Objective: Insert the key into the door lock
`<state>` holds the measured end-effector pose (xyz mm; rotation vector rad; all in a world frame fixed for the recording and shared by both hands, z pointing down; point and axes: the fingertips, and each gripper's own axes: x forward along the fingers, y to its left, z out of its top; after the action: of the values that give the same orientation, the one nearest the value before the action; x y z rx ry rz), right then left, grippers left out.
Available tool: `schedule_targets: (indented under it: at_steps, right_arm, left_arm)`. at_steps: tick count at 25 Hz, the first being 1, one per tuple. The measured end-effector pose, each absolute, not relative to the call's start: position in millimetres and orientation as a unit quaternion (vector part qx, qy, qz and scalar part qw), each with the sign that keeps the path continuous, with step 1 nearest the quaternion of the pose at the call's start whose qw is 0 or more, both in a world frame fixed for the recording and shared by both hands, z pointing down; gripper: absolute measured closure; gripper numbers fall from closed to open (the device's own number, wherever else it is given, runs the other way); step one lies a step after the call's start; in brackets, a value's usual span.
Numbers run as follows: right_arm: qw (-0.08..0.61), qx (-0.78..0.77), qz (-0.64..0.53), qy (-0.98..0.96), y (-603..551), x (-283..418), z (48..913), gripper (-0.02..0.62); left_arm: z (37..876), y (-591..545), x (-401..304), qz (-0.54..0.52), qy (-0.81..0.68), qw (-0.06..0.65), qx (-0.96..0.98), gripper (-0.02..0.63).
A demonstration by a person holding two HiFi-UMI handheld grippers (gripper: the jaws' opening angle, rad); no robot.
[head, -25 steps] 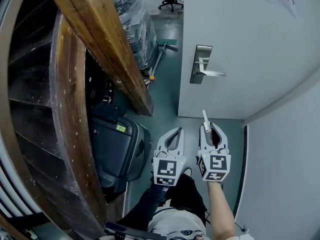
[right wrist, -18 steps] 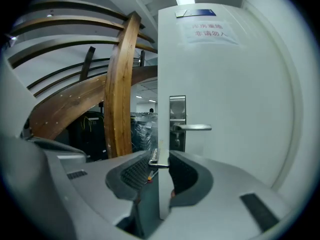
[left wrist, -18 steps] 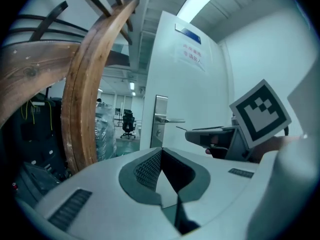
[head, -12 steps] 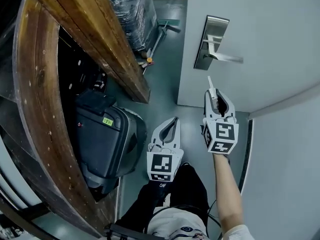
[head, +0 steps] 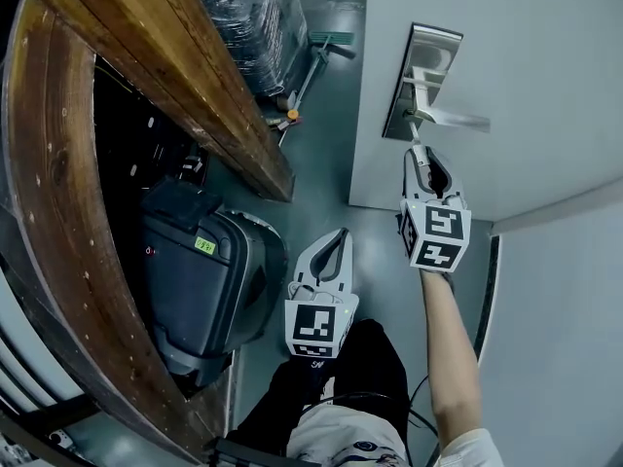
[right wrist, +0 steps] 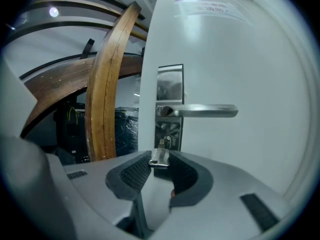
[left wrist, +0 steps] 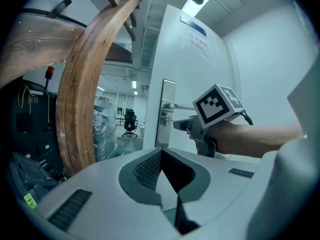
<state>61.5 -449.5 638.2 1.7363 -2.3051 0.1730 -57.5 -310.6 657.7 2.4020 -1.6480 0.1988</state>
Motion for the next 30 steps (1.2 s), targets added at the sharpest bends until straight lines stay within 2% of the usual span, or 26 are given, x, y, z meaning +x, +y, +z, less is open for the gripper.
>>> schedule_targets:
  at_steps: [17, 30]
  right_arm:
    - [0.128, 0.607, 0.074, -0.781, -479, 64, 649, 0.477]
    - [0.107, 0.684, 0.098, -0.714, -495, 55, 645, 0.477]
  left_arm:
    - [676, -316, -75, 0.068, -0.567, 0.121, 0.812, 0.603]
    - [678, -320, -89, 0.072, -0.573, 0.131, 0.806, 0.603]
